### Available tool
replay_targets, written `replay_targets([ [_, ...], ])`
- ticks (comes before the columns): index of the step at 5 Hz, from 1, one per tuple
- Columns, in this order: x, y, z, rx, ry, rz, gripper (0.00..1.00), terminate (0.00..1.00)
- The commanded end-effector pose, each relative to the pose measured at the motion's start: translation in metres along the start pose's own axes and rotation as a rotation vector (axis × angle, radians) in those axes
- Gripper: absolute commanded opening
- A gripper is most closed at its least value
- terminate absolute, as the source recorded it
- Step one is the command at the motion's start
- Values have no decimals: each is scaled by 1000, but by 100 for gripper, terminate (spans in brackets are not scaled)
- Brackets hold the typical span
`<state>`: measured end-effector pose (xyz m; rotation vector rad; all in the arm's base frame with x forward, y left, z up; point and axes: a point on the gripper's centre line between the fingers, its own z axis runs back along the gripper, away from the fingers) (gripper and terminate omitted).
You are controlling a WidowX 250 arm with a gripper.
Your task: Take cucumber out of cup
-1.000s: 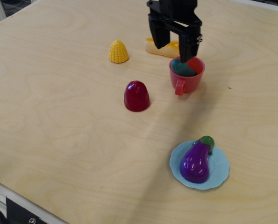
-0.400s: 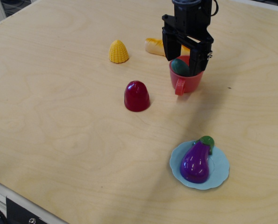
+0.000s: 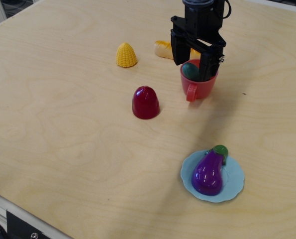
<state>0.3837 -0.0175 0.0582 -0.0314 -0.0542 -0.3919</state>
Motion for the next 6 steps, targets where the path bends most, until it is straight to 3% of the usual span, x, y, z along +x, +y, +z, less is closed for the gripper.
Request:
replay_targets([
  [1,5,1,13,42,0,-40,100,0],
  [2,6,1,14,46,5,-48,0,0],
  [4,6,-1,23,47,-10,-48,0,0],
  [6,11,3,58,81,-86,-23,0,0],
])
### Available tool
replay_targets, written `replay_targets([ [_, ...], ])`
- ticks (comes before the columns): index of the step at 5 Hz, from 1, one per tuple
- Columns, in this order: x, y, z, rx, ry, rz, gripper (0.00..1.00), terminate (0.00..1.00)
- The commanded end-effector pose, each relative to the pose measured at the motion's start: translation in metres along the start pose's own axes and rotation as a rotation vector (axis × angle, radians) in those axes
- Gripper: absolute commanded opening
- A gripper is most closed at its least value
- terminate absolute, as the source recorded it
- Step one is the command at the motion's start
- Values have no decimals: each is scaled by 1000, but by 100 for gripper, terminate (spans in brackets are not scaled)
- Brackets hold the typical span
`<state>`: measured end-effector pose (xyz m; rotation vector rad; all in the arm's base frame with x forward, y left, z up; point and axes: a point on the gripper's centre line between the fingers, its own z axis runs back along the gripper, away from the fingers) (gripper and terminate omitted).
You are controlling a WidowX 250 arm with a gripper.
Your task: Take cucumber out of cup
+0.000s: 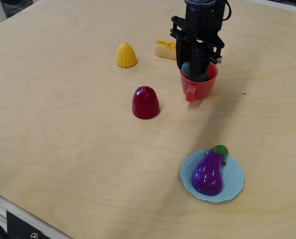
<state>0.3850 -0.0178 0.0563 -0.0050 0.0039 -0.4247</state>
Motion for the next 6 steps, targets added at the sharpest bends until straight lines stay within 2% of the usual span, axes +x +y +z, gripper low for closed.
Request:
replay_targets([
  [1,1,9,78,95,-188,35,0,0],
  [2,-10,14,94,117,-236,64,0,0],
  [3,-28,25,99,140,-221,130,0,0],
  [4,-45,41,85,145,-168,199,0,0],
  [5,-63,59,65,108,-136,227,0,0],
  [6,-68,66,49,36,-148,195,0,0],
])
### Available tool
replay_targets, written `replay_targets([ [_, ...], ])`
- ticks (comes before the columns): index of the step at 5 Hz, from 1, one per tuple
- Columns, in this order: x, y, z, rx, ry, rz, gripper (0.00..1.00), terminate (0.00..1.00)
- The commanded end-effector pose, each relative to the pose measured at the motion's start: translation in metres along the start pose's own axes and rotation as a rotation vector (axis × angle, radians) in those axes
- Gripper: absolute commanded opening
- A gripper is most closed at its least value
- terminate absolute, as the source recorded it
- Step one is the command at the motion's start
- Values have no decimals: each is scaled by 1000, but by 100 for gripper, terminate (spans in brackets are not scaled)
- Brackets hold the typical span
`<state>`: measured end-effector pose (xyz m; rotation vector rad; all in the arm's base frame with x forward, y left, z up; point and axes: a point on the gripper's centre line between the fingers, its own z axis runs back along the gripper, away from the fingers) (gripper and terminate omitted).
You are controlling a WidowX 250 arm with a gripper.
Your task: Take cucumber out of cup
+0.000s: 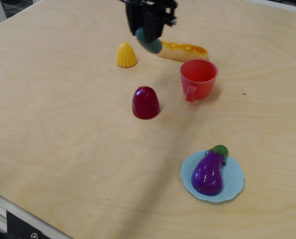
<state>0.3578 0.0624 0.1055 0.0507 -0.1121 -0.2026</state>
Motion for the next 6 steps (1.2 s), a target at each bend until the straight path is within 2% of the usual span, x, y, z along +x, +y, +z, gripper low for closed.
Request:
replay_targets([
  [1,-18,14,-21,-76,-19,-45,0,0],
  [2,-25,16,-40,-81,10,-52,0,0],
  [3,-35,14,-45,-104,2,-20,0,0],
  [5,-57,20,-57,-104,38,34,0,0],
  [6,-56,22,-47,-87,11,46,0,0],
])
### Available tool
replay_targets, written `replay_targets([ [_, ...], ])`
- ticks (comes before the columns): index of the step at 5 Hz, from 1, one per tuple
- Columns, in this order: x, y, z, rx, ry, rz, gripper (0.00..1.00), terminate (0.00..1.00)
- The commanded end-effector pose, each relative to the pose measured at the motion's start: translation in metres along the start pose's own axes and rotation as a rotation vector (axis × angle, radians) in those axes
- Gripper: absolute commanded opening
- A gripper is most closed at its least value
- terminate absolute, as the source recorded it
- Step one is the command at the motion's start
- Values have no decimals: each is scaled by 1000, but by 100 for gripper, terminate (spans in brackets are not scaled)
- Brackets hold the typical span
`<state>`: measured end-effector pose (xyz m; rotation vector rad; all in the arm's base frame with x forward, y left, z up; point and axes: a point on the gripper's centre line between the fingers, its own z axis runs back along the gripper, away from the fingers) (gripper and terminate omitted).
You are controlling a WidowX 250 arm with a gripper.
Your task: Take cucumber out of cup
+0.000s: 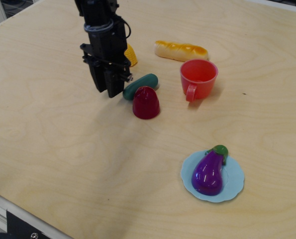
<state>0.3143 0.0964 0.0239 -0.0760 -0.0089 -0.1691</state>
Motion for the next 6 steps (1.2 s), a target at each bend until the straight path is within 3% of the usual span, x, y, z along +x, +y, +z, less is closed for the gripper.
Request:
replay_targets([
  [1,1,-2,42,61,-95,1,100,0],
  [2,3,-5,62,111,-125,12,100,0],
  [3,7,-8,77,125,-159,3,100,0],
  [5,12,-10,84,125,-167,-5,100,0],
  [6,12,-10,84,125,-167,-5,100,100],
])
